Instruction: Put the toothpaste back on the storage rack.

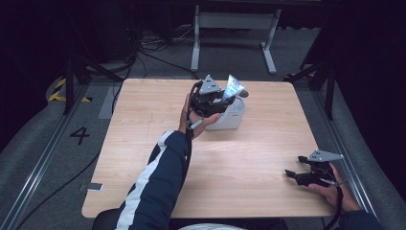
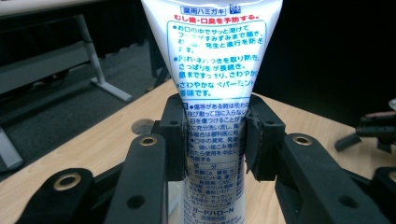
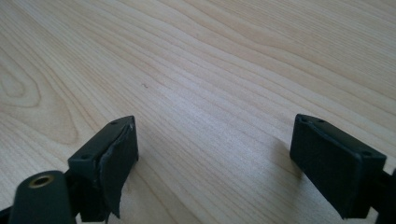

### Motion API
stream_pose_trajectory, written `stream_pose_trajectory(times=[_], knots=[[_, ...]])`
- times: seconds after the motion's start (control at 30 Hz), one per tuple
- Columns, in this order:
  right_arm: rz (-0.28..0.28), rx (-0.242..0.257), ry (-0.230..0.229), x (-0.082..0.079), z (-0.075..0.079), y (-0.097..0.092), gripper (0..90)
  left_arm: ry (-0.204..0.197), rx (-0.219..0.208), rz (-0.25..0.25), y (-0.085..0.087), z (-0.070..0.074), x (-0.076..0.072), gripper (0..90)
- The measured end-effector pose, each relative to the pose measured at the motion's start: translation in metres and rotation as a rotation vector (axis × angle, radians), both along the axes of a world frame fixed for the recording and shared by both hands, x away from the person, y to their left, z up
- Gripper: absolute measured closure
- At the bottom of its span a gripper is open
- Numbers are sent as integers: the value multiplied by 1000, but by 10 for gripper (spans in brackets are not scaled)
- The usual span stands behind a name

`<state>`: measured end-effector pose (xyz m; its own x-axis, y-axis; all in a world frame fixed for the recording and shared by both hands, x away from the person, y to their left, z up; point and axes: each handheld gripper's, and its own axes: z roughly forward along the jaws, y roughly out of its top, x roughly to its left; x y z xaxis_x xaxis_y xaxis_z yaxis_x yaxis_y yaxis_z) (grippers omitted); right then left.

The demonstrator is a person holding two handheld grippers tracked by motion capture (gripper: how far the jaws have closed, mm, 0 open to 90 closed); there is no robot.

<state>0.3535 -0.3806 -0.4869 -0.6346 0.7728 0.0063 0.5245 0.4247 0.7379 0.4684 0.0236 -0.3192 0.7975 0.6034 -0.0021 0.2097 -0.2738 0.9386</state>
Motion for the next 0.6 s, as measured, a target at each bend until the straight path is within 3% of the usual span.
stream_pose_trajectory(times=[0.33, 0.6], knots=[[0, 0, -2, 0, 0, 0, 157, -22, -32, 24, -7, 4, 13, 653], [1, -1, -3, 0, 0, 0, 157, -30, -31, 36, -13, 3, 22, 652]])
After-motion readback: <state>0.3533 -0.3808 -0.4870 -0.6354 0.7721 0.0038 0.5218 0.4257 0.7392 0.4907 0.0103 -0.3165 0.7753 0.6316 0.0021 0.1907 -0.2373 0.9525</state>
